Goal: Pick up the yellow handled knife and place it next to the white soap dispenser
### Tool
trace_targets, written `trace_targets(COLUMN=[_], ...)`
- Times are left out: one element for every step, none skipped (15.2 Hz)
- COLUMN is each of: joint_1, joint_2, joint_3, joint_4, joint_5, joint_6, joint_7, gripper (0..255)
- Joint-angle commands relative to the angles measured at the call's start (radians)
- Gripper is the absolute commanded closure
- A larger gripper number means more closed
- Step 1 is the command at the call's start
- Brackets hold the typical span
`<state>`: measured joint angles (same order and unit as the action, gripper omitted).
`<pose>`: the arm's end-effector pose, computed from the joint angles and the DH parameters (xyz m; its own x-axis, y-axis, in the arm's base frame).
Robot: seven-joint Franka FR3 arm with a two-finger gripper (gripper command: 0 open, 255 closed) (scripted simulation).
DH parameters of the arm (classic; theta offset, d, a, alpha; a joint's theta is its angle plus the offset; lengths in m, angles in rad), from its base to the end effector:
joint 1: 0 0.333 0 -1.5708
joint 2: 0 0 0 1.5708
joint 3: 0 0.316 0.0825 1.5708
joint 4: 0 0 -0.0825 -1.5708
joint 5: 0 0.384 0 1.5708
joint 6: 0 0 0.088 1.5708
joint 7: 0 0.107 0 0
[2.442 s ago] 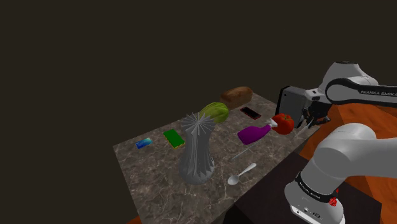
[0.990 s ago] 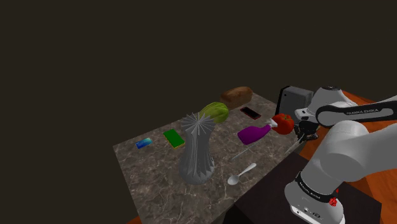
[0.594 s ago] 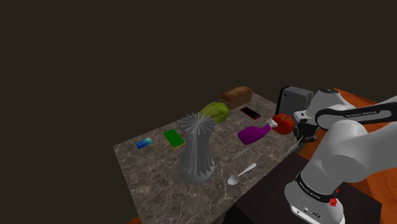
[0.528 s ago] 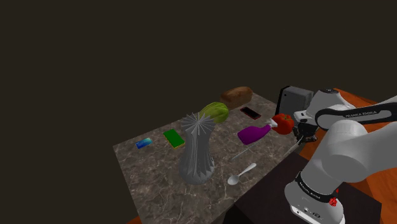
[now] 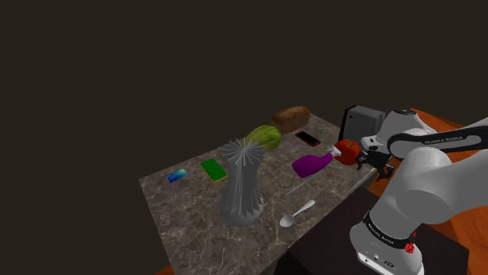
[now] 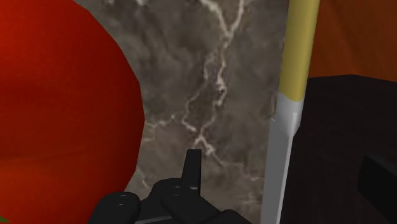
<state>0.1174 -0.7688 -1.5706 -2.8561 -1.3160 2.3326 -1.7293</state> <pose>0.1363 -0.2905 0.2051 0.1035 0.9944 -0.0206 0.9946 -0.1036 -0.0026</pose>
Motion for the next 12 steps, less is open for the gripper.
trace_targets(joint_1=[-0.054, -0.103, -0.144, -0.172, -0.17, -0.17, -0.17, -0.17, -0.17, -0.17, -0.17, -0.17], joint_2=[-0.019, -0.043, -0.071, -0.096, -0.099, -0.099, -0.1, -0.1, -0.1, -0.1, -0.1, -0.1], joint_3=[0.074, 0.144, 0.209, 0.255, 0.254, 0.254, 0.254, 0.254, 0.254, 0.254, 0.254, 0.254], joint_4=[-0.01, -0.017, -0.021, -0.022, -0.022, -0.022, -0.022, -0.022, -0.022, -0.022, -0.022, -0.022], joint_5=[0.048, 0.094, 0.137, 0.169, 0.167, 0.166, 0.166, 0.166, 0.166, 0.166, 0.166, 0.166], joint_6=[-0.033, -0.07, -0.111, -0.144, -0.147, -0.148, -0.148, -0.148, -0.148, -0.148, -0.148, -0.148], joint_7=[-0.028, -0.054, -0.076, -0.091, -0.089, -0.089, -0.089, -0.089, -0.089, -0.089, -0.089, -0.089], gripper=[0, 0, 0, 0, 0, 0, 0, 0, 0, 0, 0, 0])
